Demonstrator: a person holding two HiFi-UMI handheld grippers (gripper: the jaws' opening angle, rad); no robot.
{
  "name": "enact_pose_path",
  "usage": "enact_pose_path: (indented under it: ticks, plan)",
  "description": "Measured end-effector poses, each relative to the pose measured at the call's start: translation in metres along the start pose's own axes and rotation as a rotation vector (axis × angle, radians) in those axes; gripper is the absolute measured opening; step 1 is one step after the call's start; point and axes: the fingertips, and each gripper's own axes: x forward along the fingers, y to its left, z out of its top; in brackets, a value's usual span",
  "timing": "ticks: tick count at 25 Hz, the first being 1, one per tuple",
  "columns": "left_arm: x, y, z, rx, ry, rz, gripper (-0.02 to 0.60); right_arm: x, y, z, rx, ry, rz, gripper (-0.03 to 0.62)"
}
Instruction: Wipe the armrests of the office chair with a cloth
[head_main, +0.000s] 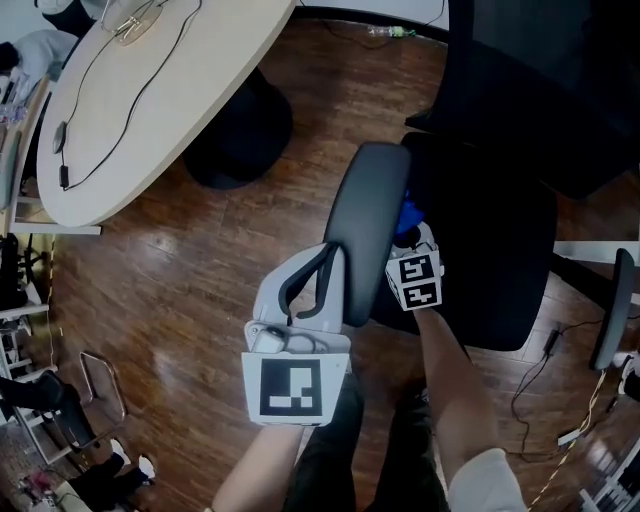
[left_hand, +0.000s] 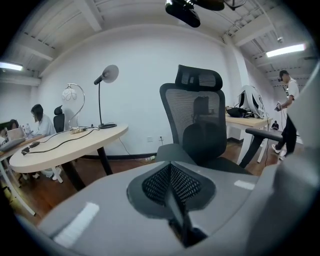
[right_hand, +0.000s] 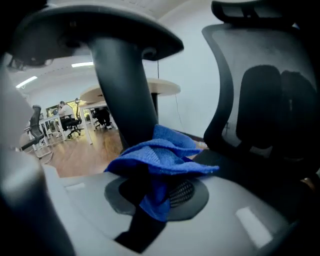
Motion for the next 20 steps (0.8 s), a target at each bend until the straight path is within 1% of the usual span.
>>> enact_pose_path:
  ticks: [2,4,5,6,8,10,12,14,16,17,19,20]
  plan:
    - [-0.001,0.001,0.0,-0.006,0.004,0.001,0.1,0.013,-0.001,-0.017,0.032,0.044,0.008,0.086]
    - [-0.003,0.004,0.002,-0.002,0.006,0.005,0.101,0.013,-0.001,-0.011,0.041,0.042,0.005,0.086]
    - [-0.004,0.005,0.002,0.003,0.006,0.01,0.101,0.006,-0.003,0.0,0.055,0.011,-0.004,0.086]
    - [-0.004,0.005,0.003,0.007,0.006,0.014,0.1,-0.008,-0.007,0.016,0.079,-0.047,-0.022,0.086]
    - [-0.003,0.003,0.006,0.007,0.004,0.015,0.101,-0.057,-0.016,0.062,0.113,-0.205,-0.074,0.086]
    - [-0.005,0.001,0.012,0.013,-0.001,0.012,0.1,-0.119,-0.015,0.111,0.081,-0.338,-0.131,0.086]
    - [-0.009,-0.002,0.022,0.041,-0.009,0.018,0.1,-0.173,-0.014,0.146,0.04,-0.403,-0.199,0.087]
    - [-0.012,-0.015,0.036,0.073,-0.017,0.014,0.1,-0.217,-0.024,0.159,0.034,-0.425,-0.288,0.087]
    - [-0.011,-0.044,0.051,0.1,-0.02,-0.027,0.1,-0.256,-0.05,0.154,0.059,-0.429,-0.398,0.087]
    - [-0.007,-0.064,0.056,0.105,-0.022,-0.068,0.1,-0.274,-0.066,0.146,0.081,-0.422,-0.461,0.087]
    - [0.005,-0.109,0.059,0.095,-0.03,-0.173,0.1,-0.309,-0.099,0.123,0.131,-0.4,-0.581,0.087]
    - [0.012,-0.129,0.058,0.092,-0.036,-0.219,0.101,-0.324,-0.112,0.114,0.149,-0.395,-0.624,0.087]
